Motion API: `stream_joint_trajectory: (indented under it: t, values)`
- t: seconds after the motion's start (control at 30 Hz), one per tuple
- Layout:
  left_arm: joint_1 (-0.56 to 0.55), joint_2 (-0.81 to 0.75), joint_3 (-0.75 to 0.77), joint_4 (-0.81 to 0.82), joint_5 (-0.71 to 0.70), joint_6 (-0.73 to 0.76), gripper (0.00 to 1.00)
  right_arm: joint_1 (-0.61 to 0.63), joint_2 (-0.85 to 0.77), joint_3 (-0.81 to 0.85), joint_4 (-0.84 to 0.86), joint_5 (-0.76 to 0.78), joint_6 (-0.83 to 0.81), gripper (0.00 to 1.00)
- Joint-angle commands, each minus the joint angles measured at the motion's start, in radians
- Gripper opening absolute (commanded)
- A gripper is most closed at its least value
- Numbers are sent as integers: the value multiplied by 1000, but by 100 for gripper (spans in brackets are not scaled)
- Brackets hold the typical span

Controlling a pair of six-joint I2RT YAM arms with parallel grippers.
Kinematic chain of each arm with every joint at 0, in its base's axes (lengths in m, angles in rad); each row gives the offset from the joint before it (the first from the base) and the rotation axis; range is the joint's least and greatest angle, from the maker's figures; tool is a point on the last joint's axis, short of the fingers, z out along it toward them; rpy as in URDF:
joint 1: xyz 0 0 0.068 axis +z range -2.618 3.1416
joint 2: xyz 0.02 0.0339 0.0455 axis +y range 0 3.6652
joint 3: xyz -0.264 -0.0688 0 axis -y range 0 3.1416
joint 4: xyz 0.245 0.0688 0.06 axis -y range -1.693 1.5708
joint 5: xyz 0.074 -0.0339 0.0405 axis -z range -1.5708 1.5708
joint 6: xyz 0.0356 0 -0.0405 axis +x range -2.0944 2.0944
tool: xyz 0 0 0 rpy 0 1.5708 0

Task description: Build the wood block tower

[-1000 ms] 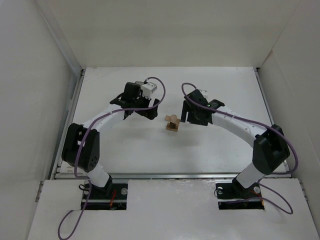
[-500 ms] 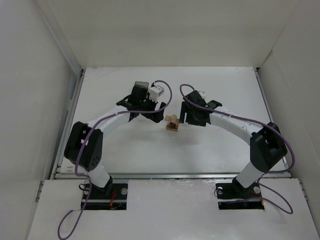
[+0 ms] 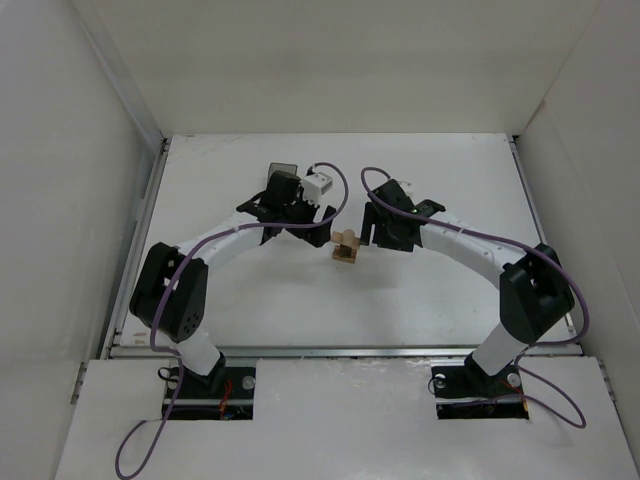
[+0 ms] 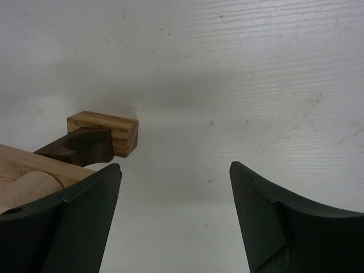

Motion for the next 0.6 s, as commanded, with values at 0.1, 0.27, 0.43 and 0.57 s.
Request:
stream_joint_trajectory:
  t: [0.1,0.27,0.43,0.57]
  values:
    - [-4,-10,10,15,-2,-15,92,-5,-1,28,51,6,-13,82]
    - [-4,-10,10,4,-12,-15,92,-5,8,37,51,6,-13,82]
    - [-4,-19,10,-5,-12,-15,92,-5,19,48,51,6,-22,82]
    - [-4,-28,1,-5,-12,-15,94,-14,19,57,51,6,-31,82]
